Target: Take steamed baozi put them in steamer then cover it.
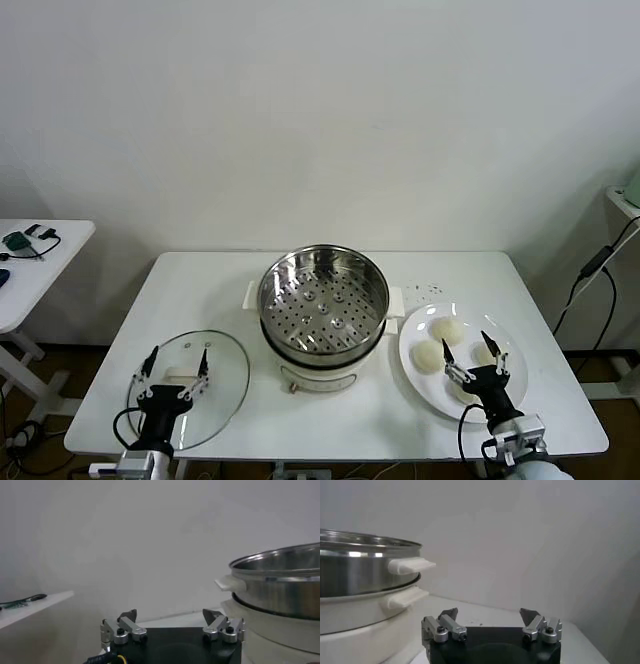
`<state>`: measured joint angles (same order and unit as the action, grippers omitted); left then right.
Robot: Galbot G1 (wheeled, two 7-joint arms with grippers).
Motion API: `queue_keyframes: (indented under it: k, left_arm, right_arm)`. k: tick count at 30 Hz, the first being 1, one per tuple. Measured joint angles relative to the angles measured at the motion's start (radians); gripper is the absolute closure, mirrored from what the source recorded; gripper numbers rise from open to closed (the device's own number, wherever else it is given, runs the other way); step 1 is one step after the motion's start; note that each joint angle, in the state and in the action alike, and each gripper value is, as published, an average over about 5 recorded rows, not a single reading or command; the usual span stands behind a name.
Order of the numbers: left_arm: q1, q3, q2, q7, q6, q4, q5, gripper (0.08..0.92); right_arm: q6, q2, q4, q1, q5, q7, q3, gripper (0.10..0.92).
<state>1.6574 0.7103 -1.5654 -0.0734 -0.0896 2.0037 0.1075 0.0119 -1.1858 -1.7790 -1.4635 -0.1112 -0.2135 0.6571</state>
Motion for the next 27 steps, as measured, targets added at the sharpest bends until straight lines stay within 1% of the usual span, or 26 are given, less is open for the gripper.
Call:
queue_keyframes:
  k: [2,4,9,14,20,27]
  left_arm:
    - [-0.001,-0.002,0.0,0.001,0.001,-0.001,0.002,0.177]
    - [-0.003,-0.005,0.002,0.002,0.004,-0.003,0.005,0.177]
    - [-0.008,-0.015,0.011,0.003,0.011,-0.002,0.01,0.177]
    - [-0.009,-0.026,0.016,0.003,0.013,0.0,0.013,0.177]
    - [0.0,-0.029,0.018,0.008,0.011,-0.002,0.012,0.177]
    - [0.005,-0.025,0.022,0.02,0.012,-0.009,0.006,0.177]
  right_arm:
    - [0.018,0.027,0.006,0.008,0.007,-0.021,-0.002,0.203]
    - [0.053,0.086,0.019,0.026,0.024,-0.068,-0.008,0.203]
    - [0.117,0.261,0.069,0.096,0.072,-0.203,-0.05,0.203]
    - [0.142,0.435,0.142,0.235,0.131,-0.356,-0.167,0.203]
    - [0.135,0.573,0.252,0.524,0.193,-0.539,-0.436,0.203]
    - [0.134,0.621,0.389,0.957,0.217,-0.703,-0.881,0.203]
